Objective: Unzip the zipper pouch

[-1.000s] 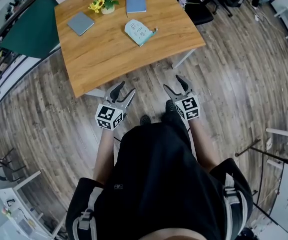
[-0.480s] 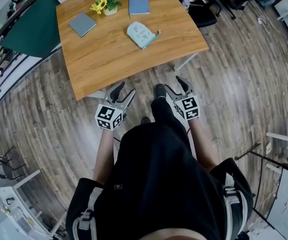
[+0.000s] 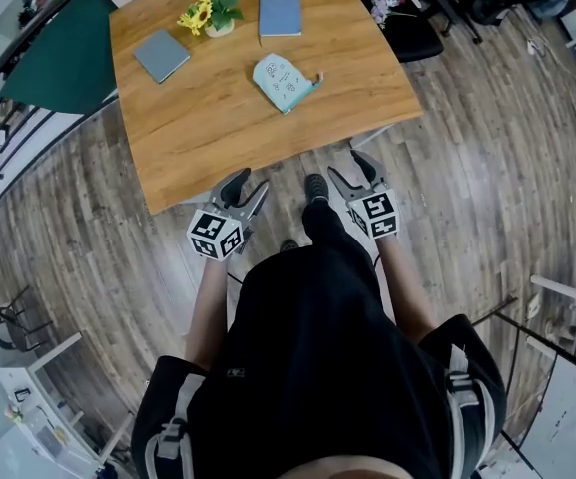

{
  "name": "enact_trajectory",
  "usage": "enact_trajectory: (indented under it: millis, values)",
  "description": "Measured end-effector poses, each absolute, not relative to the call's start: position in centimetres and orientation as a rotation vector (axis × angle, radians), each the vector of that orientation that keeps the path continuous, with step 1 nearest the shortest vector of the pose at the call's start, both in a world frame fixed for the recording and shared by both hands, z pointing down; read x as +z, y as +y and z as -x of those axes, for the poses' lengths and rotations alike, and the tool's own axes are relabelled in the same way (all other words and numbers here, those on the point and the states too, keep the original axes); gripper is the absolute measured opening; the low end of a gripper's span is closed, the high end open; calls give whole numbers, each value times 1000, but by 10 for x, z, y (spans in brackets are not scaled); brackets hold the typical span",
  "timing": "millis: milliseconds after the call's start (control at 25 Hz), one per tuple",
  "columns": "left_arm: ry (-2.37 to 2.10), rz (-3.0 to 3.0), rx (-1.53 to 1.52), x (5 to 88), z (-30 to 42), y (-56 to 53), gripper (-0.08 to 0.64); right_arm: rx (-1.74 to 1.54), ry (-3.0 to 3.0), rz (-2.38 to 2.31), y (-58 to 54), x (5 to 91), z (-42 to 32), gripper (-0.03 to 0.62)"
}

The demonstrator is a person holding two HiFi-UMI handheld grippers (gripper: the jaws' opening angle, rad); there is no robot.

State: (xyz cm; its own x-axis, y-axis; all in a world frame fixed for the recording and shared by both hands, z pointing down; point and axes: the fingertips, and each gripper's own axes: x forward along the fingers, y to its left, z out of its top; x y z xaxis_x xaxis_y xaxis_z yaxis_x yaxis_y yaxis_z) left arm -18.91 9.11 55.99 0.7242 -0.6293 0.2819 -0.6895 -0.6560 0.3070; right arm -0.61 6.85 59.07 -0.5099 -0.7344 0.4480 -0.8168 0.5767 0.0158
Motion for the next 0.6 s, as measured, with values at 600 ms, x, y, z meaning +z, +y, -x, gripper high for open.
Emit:
enact_trajectory:
  millis: [600]
  values:
    - [-1087,-2301,306,609,157,-3,195,335,-2438,-1119,-56,609,-32,258]
